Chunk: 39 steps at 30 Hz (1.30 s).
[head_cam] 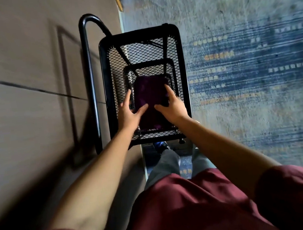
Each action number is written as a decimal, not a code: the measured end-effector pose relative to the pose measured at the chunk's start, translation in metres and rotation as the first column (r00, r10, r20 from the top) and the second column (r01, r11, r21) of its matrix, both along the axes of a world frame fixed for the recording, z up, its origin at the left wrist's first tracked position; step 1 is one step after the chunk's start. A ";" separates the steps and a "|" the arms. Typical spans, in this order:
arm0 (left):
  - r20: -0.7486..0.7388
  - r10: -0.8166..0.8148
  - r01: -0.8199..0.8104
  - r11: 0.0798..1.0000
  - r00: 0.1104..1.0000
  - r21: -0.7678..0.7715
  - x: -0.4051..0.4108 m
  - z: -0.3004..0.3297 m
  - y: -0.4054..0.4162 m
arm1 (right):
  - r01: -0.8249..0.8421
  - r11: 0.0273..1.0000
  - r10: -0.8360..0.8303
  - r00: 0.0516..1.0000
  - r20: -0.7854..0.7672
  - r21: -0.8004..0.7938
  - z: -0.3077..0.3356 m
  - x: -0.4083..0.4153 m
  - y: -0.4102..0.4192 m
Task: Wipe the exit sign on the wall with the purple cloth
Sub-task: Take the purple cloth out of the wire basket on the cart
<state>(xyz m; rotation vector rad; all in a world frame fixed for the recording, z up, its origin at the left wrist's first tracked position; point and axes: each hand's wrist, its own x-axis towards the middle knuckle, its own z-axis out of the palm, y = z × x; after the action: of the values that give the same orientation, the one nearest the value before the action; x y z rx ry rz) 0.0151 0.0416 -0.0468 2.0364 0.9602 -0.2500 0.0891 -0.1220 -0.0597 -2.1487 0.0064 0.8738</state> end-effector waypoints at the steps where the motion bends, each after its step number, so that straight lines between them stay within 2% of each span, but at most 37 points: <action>1: 0.002 -0.031 0.031 1.000 1.000 0.001 -0.002 -0.002 -0.001 | 0.001 1.000 -0.001 1.000 0.009 -0.012 -0.001 -0.002 0.001; 3: 0.002 -0.061 0.061 0.998 0.998 -0.001 -0.004 -0.006 -0.004 | 0.002 1.000 -0.002 1.000 0.018 -0.022 -0.003 -0.006 0.004; 7: -0.027 -0.014 0.012 0.998 1.000 -0.065 -0.005 -0.009 -0.005 | -0.009 1.000 0.009 1.000 0.022 -0.014 -0.006 -0.007 0.006; 12: -0.081 -0.004 -0.008 0.990 0.997 -0.141 -0.005 -0.010 -0.003 | -0.087 0.992 0.098 0.987 -0.131 0.087 -0.011 -0.001 0.006; 15: -0.044 0.056 -0.063 0.981 0.997 -0.186 -0.007 -0.005 -0.003 | -0.099 0.982 0.128 0.975 -0.180 0.163 -0.008 0.004 0.008; 18: 0.021 0.167 -0.158 0.963 0.986 -0.216 -0.008 0.007 -0.005 | -0.096 0.972 0.130 0.980 -0.149 0.216 0.003 0.011 0.007; 21: 0.064 0.326 -0.282 0.888 0.943 -0.363 -0.008 0.026 -0.008 | -0.045 0.945 0.093 0.986 -0.136 0.324 0.019 0.018 0.004; 25: 0.122 0.489 -0.342 0.746 0.864 -0.572 -0.005 0.061 -0.018 | 0.070 0.879 0.050 0.970 -0.237 0.471 0.054 0.028 -0.002; 31: 0.254 0.550 -0.255 0.685 0.795 -0.682 0.005 0.108 -0.041 | 0.178 0.719 0.059 0.947 -0.315 0.672 0.116 0.045 -0.020; 39: 0.383 0.439 -0.076 0.731 0.813 -0.678 0.029 0.160 -0.076 | 0.219 0.521 0.115 0.940 -0.322 0.825 0.165 0.062 -0.057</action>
<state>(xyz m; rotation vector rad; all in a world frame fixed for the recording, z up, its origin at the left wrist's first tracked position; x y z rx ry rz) 0.0440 -0.0345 0.1132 1.2000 0.6752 0.1360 0.1514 -0.1790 0.1057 -1.0253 -0.1573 0.9331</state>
